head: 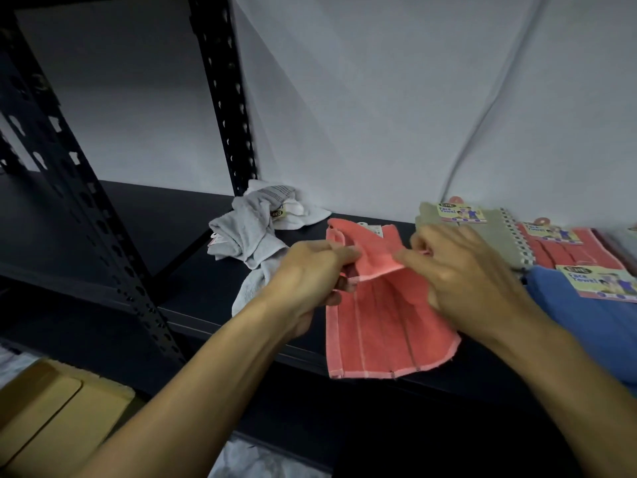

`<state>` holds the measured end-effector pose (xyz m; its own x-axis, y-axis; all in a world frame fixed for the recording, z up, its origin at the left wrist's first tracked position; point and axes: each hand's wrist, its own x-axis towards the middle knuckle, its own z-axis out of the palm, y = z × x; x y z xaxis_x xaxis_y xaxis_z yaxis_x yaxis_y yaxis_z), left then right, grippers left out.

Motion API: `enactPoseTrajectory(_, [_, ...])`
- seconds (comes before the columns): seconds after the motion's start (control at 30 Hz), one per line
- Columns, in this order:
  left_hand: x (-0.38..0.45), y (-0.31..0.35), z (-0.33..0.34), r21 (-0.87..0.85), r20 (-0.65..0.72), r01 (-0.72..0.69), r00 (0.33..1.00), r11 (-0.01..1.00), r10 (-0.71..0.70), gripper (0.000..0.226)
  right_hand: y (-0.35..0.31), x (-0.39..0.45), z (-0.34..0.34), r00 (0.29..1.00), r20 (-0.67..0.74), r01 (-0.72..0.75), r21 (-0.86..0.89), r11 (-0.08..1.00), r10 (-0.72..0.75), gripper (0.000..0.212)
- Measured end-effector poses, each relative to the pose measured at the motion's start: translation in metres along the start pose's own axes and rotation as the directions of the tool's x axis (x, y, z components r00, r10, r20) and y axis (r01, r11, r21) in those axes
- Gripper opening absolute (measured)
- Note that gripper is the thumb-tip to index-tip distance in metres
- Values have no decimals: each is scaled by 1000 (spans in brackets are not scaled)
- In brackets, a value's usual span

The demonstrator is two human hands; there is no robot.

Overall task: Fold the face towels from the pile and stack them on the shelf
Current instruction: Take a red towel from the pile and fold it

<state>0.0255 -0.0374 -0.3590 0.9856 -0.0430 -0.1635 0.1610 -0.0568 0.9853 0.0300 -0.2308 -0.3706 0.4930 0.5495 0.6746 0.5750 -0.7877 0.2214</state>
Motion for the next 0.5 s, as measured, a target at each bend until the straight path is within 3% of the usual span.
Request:
enactPoseTrajectory(0.1, [-6,-15,6,-23,79,52,996,998,-50,23,-3,-19,-10,996,81,46,-100,994,-38,37])
enactPoseTrajectory(0.27, [-26,-56,0,235,68,151,983,960,-171,23,-23,-53,-4,918,394,54,-20,998,-42,12])
enactPoseTrajectory(0.4, [-27,-68,-14,478,43,-21,999,878,1,23,-41,-62,7,873,488,-10,8,1000,5,41])
enactPoseTrajectory(0.5, [-17,-76,-26,711,76,-203,974,674,212,15,-53,-62,14,859,511,-74,78,994,24,60])
